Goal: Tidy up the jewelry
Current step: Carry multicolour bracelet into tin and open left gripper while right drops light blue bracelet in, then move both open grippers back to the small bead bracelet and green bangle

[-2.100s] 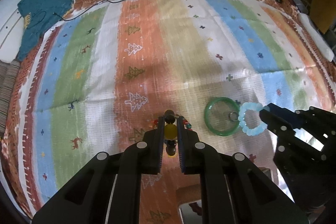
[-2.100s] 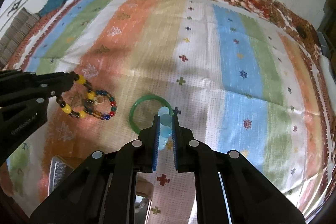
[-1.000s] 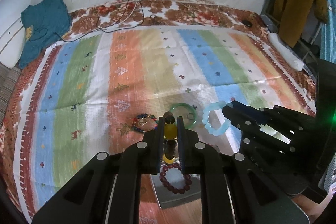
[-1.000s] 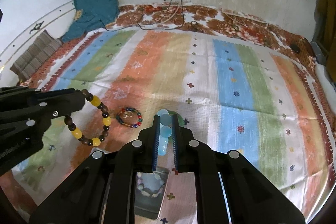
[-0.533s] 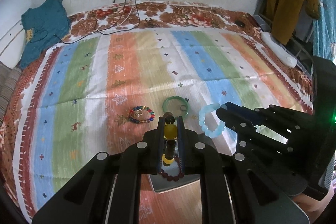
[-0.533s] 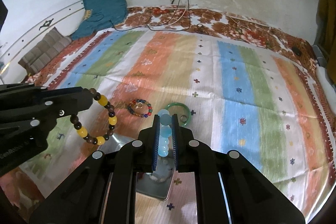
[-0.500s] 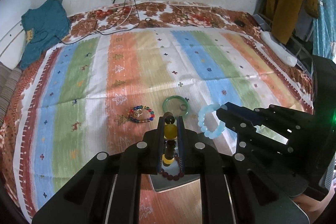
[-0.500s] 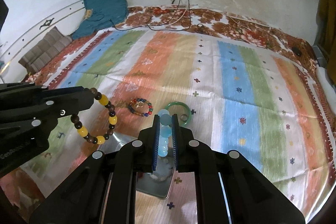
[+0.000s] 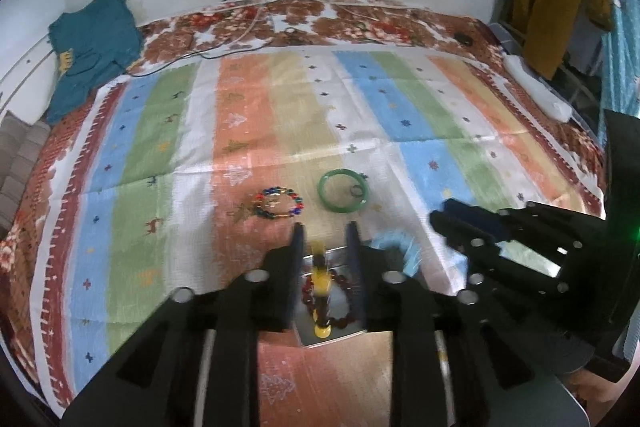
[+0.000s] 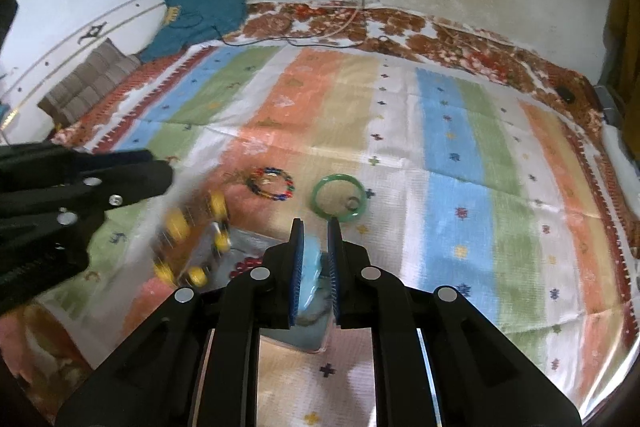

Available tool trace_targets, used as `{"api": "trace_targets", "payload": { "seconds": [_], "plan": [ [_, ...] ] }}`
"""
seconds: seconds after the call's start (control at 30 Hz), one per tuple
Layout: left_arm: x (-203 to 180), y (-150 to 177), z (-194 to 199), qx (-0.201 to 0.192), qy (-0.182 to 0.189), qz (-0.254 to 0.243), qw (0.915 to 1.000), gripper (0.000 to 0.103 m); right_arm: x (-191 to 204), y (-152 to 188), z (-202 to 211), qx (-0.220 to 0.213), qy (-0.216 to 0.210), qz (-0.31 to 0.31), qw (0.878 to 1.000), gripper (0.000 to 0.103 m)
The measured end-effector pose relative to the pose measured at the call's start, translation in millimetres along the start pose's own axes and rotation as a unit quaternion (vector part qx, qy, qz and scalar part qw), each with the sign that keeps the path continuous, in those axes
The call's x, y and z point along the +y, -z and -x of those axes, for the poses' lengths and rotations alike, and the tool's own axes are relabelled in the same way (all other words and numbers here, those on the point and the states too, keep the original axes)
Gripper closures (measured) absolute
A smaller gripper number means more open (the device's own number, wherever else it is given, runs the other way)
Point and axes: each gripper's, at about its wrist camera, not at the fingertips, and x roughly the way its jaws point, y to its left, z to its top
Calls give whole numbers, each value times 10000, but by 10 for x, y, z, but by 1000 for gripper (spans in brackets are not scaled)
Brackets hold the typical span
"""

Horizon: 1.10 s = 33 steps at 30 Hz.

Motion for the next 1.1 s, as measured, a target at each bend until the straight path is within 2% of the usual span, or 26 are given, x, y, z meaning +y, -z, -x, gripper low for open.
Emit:
{"api": "trace_targets", "payload": {
  "seconds": [0.07, 0.27, 0.53, 0.6, 0.67, 0.8, 1.1],
  "plan": [
    [51, 2, -18, 58, -83, 52, 9999, 77, -46, -1, -24, 52, 69, -87, 9999, 67],
    [114, -7, -51, 128, -166, 99, 9997, 67, -139, -24, -117, 238, 189, -204, 9993, 65],
    [191, -42, -165, 268, -177, 190, 9993, 61, -219, -100, -266, 418, 290, -310, 9982, 60],
    [206, -54, -194, 296, -199, 205, 9992, 55, -245, -112, -301, 481, 302, -326, 9979, 60],
    [203, -83, -217, 276, -241, 156, 9992, 49, -272, -126, -318, 502, 306, -348, 9977, 55],
    [208, -162, -301, 285, -185, 110, 9994, 45, -327, -179, -395, 574, 257, -439, 9971, 51],
    [460, -265, -661, 671, -438, 371, 9961, 38, -383, -320, -653, 736, 302, -438, 9959, 45]
  ]
}}
